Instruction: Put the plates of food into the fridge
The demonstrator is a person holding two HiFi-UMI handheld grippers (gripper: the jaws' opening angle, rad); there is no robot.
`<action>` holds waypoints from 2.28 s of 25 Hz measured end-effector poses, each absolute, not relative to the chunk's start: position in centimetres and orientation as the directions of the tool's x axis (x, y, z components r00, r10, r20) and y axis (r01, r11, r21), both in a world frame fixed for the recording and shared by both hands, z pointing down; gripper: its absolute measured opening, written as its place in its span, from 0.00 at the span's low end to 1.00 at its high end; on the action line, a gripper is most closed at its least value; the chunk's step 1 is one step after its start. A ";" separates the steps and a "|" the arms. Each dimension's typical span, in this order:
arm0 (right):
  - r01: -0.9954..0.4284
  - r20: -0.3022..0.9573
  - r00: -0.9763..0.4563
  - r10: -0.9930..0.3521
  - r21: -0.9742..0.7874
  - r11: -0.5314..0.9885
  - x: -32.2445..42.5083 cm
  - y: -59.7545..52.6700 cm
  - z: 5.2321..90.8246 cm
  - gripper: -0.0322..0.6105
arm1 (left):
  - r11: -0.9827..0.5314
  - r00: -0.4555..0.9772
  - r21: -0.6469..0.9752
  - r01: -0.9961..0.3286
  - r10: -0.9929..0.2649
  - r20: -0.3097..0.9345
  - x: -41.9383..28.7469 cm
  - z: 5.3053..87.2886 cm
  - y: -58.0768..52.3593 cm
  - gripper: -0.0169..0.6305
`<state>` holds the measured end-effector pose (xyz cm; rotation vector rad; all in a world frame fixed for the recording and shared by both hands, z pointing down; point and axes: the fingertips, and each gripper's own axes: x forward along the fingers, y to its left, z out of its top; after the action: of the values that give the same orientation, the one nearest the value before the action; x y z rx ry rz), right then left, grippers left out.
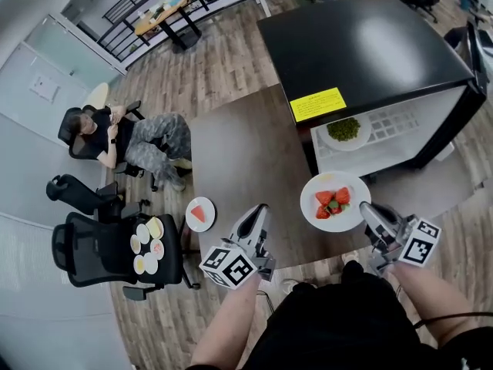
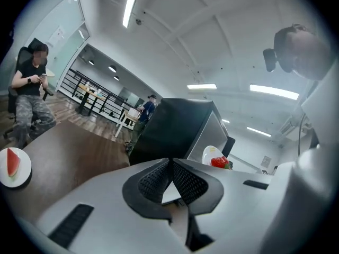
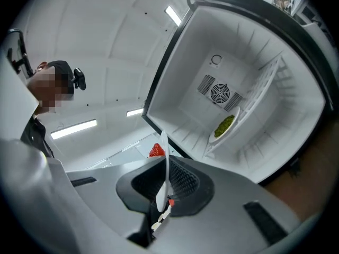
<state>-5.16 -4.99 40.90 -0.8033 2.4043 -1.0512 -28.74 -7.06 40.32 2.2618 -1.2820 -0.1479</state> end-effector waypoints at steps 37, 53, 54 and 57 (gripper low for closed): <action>-0.481 0.001 -0.410 -0.912 -0.850 0.216 13.9 -14.7 42.8 0.08 | -0.503 0.553 0.283 -0.817 -0.822 0.136 -16.7 36.5 -11.0 0.07; -0.403 0.077 -0.233 -0.969 -0.915 0.024 17.5 -20.2 45.6 0.08 | -0.464 0.514 0.266 -0.845 -0.842 0.165 -17.1 36.5 -11.0 0.07; -0.404 0.083 -0.219 -0.972 -0.915 0.013 17.7 -20.5 45.6 0.08 | -0.462 0.512 0.265 -0.846 -0.843 0.165 -17.1 36.4 -10.9 0.07; -0.437 0.095 -0.181 -0.979 -0.899 -0.007 18.0 -21.5 45.3 0.08 | -0.458 0.507 0.262 -0.850 -0.846 0.167 -17.2 36.3 -11.1 0.07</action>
<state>17.96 -21.55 45.27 -1.4772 1.6707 -1.1520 -17.22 -11.14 36.26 2.4431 -1.4211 0.0183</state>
